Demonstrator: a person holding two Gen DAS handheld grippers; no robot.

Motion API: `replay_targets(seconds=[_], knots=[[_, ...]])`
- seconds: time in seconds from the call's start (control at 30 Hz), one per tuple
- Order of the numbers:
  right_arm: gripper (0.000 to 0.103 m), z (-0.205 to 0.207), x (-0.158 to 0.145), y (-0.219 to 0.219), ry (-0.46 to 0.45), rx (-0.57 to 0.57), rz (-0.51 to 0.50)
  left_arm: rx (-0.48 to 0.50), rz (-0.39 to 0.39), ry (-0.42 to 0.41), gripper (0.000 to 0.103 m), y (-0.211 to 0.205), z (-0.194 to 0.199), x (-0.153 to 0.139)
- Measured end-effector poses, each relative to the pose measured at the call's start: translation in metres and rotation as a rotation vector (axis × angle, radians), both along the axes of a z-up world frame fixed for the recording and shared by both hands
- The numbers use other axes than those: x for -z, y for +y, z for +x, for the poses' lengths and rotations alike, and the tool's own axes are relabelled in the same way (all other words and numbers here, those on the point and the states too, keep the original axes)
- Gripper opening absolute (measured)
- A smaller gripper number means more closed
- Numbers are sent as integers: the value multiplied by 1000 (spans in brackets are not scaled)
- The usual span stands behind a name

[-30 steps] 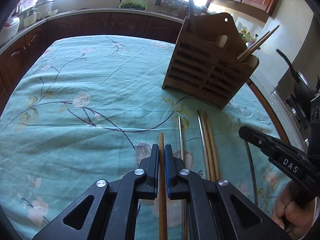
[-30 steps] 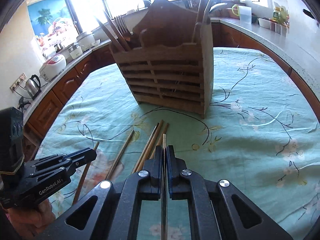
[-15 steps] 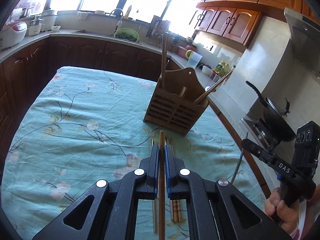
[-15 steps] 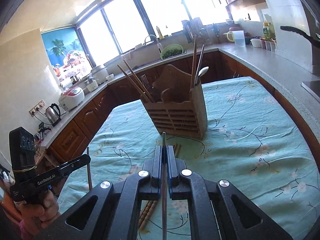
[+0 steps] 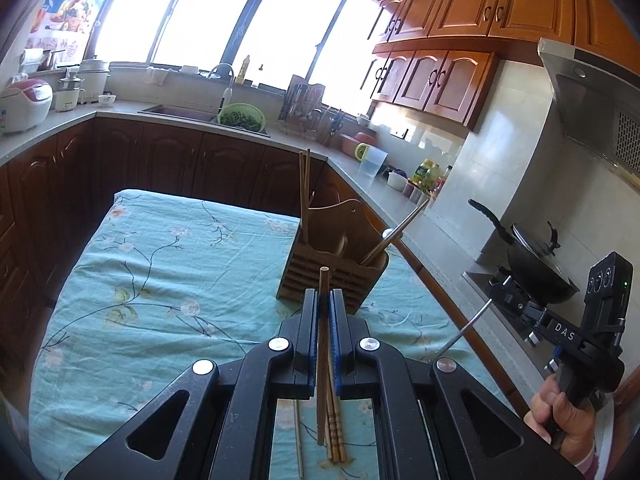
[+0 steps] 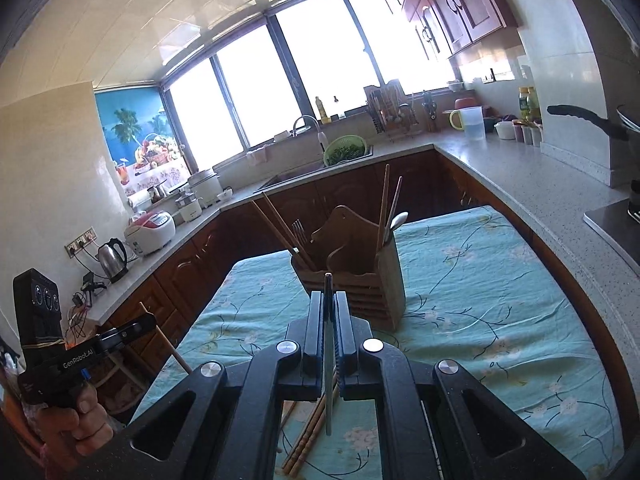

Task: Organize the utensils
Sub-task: 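Carry both tools' chopsticks up and lower them into the wooden holder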

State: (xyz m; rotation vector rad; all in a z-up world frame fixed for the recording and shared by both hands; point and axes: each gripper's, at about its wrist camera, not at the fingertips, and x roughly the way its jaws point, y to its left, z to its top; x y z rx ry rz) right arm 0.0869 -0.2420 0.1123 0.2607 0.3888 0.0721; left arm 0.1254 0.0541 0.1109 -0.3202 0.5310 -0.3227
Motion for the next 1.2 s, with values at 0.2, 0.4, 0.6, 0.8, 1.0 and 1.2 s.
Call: replay_targets(seconds=[0.2, 0.4, 0.6, 0.8, 1.0, 1.2], knots=[[4, 3, -1, -1, 2, 4, -5, 0, 10, -10, 3, -2, 6, -3], [4, 7, -2, -6, 2, 6, -5, -8, 13, -17, 3, -2, 10, -4], [4, 8, -3, -9, 5, 7, -3, -13, 13, -19, 3, 0, 14, -4], [4, 10, -3, -8, 4, 9, -5, -18, 6, -21, 3, 1, 22, -4], [4, 19, -13, -8, -10, 8, -15, -17, 15, -62, 3, -1, 38, -16], [4, 38, -37, -12, -58, 21, -39, -11, 32, -150, 3, -6, 62, -40]])
